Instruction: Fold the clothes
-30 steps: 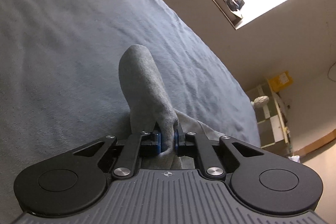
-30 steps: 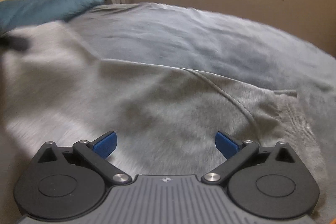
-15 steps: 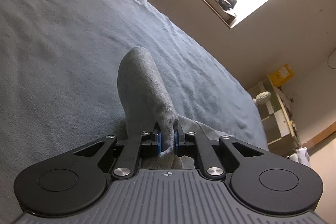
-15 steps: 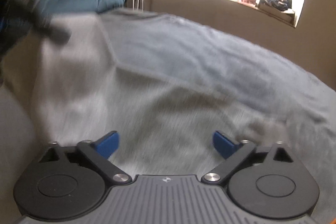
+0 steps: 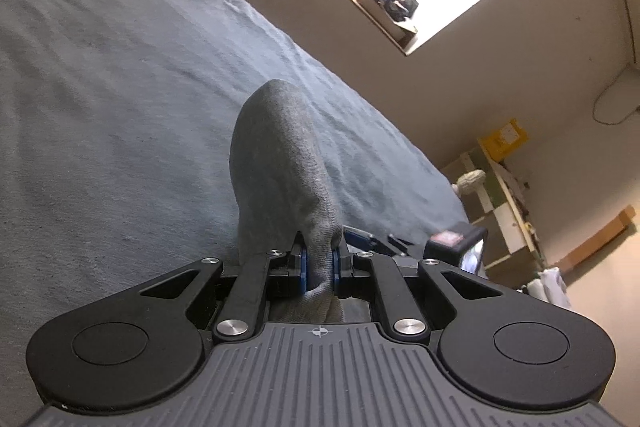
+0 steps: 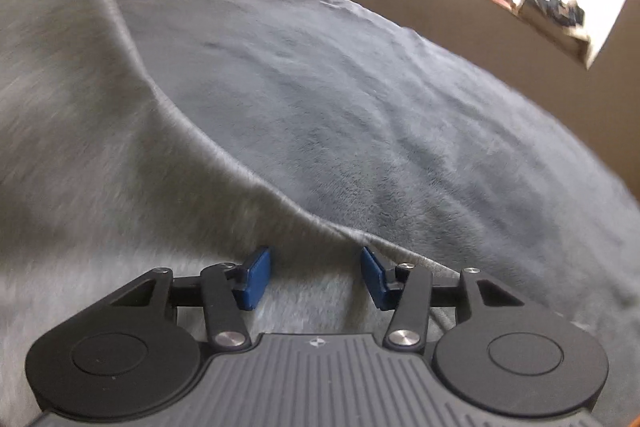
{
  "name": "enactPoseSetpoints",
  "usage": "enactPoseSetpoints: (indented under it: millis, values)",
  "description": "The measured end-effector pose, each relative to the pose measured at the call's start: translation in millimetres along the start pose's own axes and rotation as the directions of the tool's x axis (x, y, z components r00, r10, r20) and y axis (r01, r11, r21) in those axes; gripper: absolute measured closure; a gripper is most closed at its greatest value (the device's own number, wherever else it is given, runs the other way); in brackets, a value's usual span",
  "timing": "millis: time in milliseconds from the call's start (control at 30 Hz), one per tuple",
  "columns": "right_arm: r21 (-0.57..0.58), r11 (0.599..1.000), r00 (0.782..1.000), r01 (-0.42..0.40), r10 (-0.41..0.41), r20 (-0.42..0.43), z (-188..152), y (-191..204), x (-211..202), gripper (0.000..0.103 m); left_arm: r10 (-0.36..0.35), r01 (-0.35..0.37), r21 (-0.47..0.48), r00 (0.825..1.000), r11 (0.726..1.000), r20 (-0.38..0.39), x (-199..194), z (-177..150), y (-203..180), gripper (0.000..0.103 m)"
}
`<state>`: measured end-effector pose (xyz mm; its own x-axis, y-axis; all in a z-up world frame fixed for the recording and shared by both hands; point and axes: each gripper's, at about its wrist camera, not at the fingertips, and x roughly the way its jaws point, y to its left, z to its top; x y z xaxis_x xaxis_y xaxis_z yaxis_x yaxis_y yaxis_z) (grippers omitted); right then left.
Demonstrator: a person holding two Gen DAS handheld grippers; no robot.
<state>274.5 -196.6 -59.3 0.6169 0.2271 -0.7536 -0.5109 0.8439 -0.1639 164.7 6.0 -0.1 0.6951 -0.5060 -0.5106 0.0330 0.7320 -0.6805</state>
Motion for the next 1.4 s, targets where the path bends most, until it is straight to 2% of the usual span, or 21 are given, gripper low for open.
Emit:
enactPoseSetpoints:
  millis: [200, 367, 467, 533, 600, 700, 767, 800, 900, 967, 1033, 1133, 1200, 1300, 1367, 1400]
  values:
    - [0.093, 0.996, 0.999, -0.005, 0.002, 0.037, 1, -19, -28, 0.051, -0.019, 0.019, 0.003, 1.0, 1.0, -0.001, 1, 0, 0, 0.094]
    - [0.079, 0.996, 0.999, 0.049, -0.048, -0.012, -3, -18, -1, 0.049, -0.034, 0.034, 0.006, 0.999, 0.999, -0.002, 2, -1, -7, 0.094]
    - [0.136, 0.99, 0.999, 0.035, -0.035, 0.0, -1, -26, -15, 0.05, -0.033, 0.033, 0.01, 0.999, 0.999, -0.001, 2, 0, -12, 0.094]
    - [0.135, 0.991, 1.0, -0.011, 0.007, 0.029, -8, -25, -38, 0.05, -0.03, 0.03, 0.011, 1.0, 1.0, -0.003, 3, 0, -14, 0.094]
    - [0.093, 0.993, 0.997, -0.076, 0.073, 0.032, -22, -17, -58, 0.05, -0.022, 0.022, 0.016, 1.0, 1.0, -0.003, 4, -1, -15, 0.094]
    - [-0.053, 0.989, 0.991, -0.136, 0.136, 0.008, -48, 10, -73, 0.05, -0.026, 0.026, 0.019, 1.0, 0.999, -0.008, 8, -1, -20, 0.094]
    - [-0.168, 0.978, 0.993, -0.122, 0.121, -0.018, -66, 31, -67, 0.05, -0.04, 0.04, 0.026, 0.999, 0.999, -0.016, 13, 1, -28, 0.094]
    - [-0.188, 0.977, 0.995, -0.102, 0.103, -0.003, -72, 34, -68, 0.05, -0.046, 0.046, 0.032, 0.999, 0.998, -0.022, 15, 1, -33, 0.094]
    - [-0.051, 0.991, 0.992, -0.125, 0.126, 0.028, -76, 11, -88, 0.05, -0.057, 0.061, 0.087, 0.997, 0.994, -0.045, 25, 2, -56, 0.094]
    - [0.099, 0.979, 0.983, -0.176, 0.17, 0.066, -85, -20, -105, 0.05, -0.07, 0.082, 0.139, 0.994, 0.987, -0.083, 38, 2, -77, 0.094]
    - [0.258, 0.94, 0.974, -0.224, 0.207, 0.094, -98, -55, -115, 0.05, -0.076, 0.098, 0.186, 0.989, 0.978, -0.125, 55, 0, -95, 0.094]
    - [0.462, 0.851, 0.968, -0.252, 0.211, 0.139, -124, -103, -126, 0.05, -0.065, 0.116, 0.237, 0.975, 0.965, -0.213, 98, -12, -120, 0.093]
    - [0.56, 0.782, 0.962, -0.274, 0.22, 0.164, -144, -125, -128, 0.05, -0.053, 0.126, 0.246, 0.958, 0.961, -0.28, 131, -22, -130, 0.085]
    - [0.679, 0.624, 0.921, -0.387, 0.293, 0.256, -175, -149, -131, 0.05, -0.076, 0.136, 0.124, 0.913, 0.983, -0.4, 174, -33, -123, 0.073]
    - [0.719, 0.542, 0.898, -0.435, 0.32, 0.301, -187, -159, -130, 0.05, -0.105, 0.134, 0.032, 0.884, 0.99, -0.456, 195, -39, -117, 0.073]
    - [0.735, 0.503, 0.887, -0.455, 0.332, 0.322, -192, -163, -130, 0.049, -0.125, 0.138, -0.005, 0.884, 0.99, -0.451, 196, -38, -114, 0.072]
